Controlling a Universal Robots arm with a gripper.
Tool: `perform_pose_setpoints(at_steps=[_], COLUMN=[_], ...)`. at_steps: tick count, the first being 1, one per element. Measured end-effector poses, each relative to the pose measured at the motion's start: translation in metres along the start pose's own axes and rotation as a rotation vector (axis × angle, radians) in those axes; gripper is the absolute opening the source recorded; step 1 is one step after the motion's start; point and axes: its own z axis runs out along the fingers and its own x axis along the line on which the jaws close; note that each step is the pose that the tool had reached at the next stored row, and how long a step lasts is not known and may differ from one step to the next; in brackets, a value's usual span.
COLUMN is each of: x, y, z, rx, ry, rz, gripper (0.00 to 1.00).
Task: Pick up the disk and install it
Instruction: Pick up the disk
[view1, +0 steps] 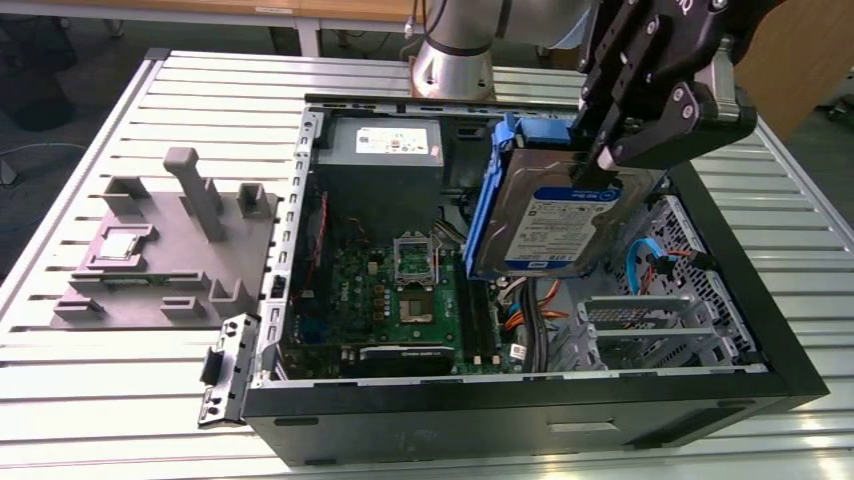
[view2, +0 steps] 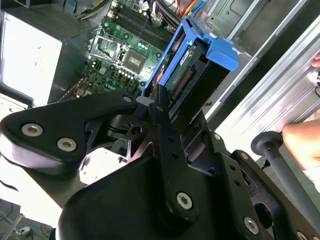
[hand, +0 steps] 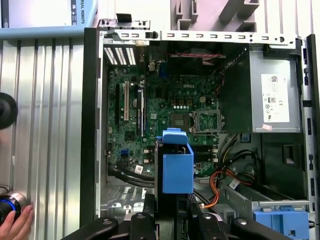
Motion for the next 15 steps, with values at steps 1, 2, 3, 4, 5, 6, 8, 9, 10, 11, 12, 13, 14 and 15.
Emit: perform_pose_setpoints(at_steps=[1,2,3,4,5,6,8,9,10,11,12,13,14,15], x=[0.0,-0.0001,-0.0001,-0.0001,-0.0002,-0.0002,-0.0002,-0.0002,-0.0002,-0.0002,-0.0002,-0.0001,0.0002,0.0007], y=[-0.0016,-0.0035,-0.0053,-0.0071,-0.009,-0.0109,-0.0148,-0.0166,-0.0183,-0.0201,-0.0219,-0.0235,-0.0246,-0.0255], z=[-0.0001,-0.0002,-0.0004,-0.0005,-0.0007,-0.0008,-0.0011,-0.0012,-0.0014,-0.0016,-0.0017,-0.0018,-0.0019,-0.002], rx=[0.0,0.0,0.0,0.0,0.0,0.0,0.0,0.0,0.0,0.0,0.0,0.0,0.0,0.0], ry=[0.0,0.0,0.0,0.0,0.0,0.0,0.0001,0.0,0.0001,0.0001,0.0001,0.0,0.0,0.0], rz=[0.0,0.0,0.0,0.0,0.0,0.0,0.0,0.0,0.0,0.0,0.0,0.0,0.0,0.0], gripper=[0.35,0.35,0.35,0.35,0.35,0.35,0.35,0.35,0.35,0.35,0.35,0.35,0.35,0.35])
